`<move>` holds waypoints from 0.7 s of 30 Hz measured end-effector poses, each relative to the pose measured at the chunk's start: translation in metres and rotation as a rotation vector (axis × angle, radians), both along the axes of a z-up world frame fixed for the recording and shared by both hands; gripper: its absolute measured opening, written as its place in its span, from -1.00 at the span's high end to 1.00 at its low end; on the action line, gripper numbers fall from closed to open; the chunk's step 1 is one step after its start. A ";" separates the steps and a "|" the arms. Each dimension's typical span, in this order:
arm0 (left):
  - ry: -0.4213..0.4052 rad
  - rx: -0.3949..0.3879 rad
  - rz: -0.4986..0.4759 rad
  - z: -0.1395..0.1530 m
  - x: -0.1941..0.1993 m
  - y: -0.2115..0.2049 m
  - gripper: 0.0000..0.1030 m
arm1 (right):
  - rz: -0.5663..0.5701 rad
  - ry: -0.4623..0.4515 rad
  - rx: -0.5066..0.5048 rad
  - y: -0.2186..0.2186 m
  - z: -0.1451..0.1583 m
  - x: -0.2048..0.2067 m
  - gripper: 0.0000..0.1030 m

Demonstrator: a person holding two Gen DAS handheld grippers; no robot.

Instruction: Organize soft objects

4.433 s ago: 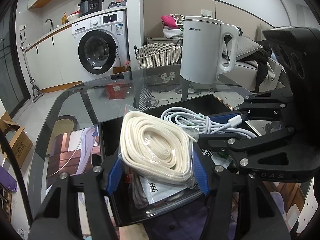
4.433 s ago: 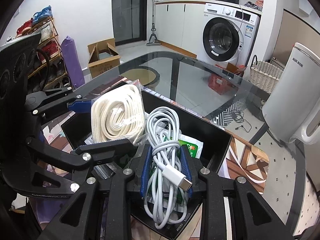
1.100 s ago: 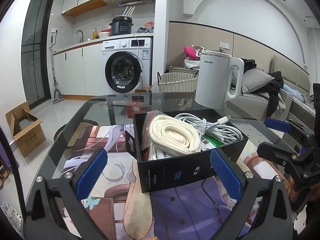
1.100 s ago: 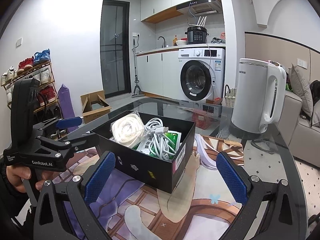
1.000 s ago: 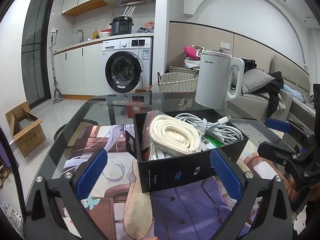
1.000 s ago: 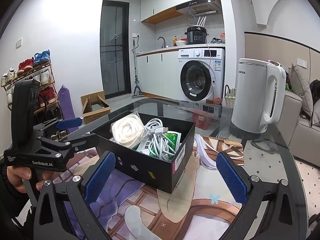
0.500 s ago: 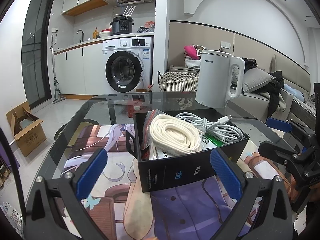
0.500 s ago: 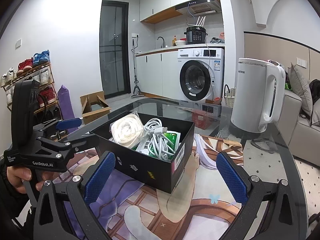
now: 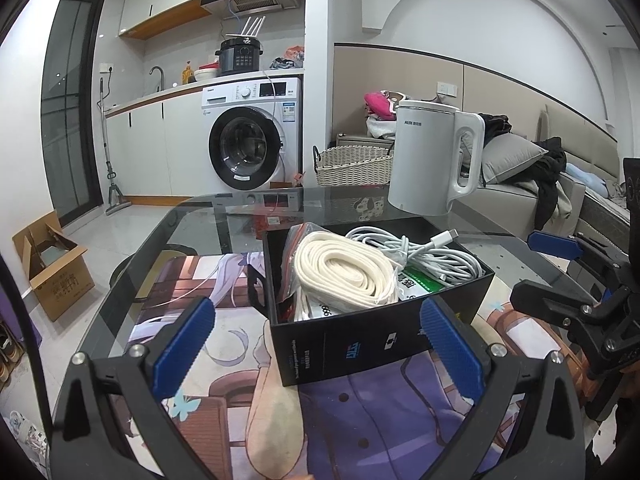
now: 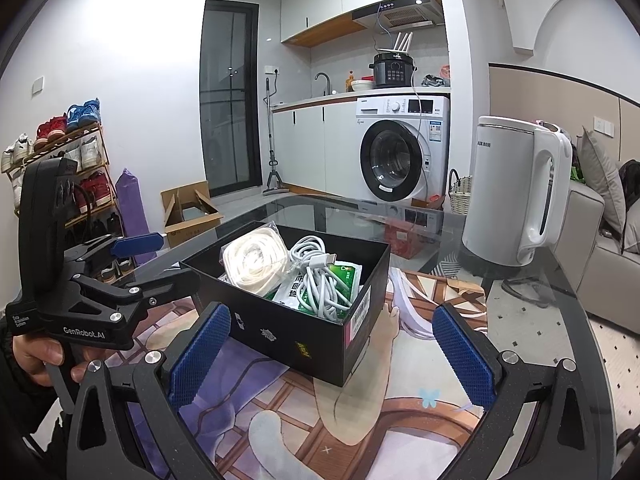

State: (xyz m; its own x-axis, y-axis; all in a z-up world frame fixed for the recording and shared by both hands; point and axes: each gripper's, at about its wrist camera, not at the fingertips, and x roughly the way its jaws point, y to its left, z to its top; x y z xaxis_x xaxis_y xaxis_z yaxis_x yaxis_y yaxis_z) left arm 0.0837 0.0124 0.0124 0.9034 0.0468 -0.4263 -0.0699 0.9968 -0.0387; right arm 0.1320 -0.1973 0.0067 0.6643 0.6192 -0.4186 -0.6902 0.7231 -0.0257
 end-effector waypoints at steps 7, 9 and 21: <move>-0.002 0.004 0.006 0.000 0.000 0.000 -1.00 | 0.001 0.002 0.001 0.000 -0.001 0.002 -0.99; -0.003 0.006 0.007 0.000 -0.001 0.000 -1.00 | -0.002 0.001 0.001 0.000 -0.002 0.002 -0.99; -0.003 0.008 0.009 0.000 0.000 0.000 -1.00 | -0.003 0.001 0.002 0.000 -0.002 0.002 -0.99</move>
State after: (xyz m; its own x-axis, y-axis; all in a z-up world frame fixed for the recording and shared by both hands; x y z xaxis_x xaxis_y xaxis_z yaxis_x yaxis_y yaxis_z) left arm 0.0832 0.0127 0.0122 0.9044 0.0578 -0.4227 -0.0783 0.9964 -0.0312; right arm 0.1340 -0.1973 0.0049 0.6654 0.6182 -0.4184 -0.6884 0.7249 -0.0235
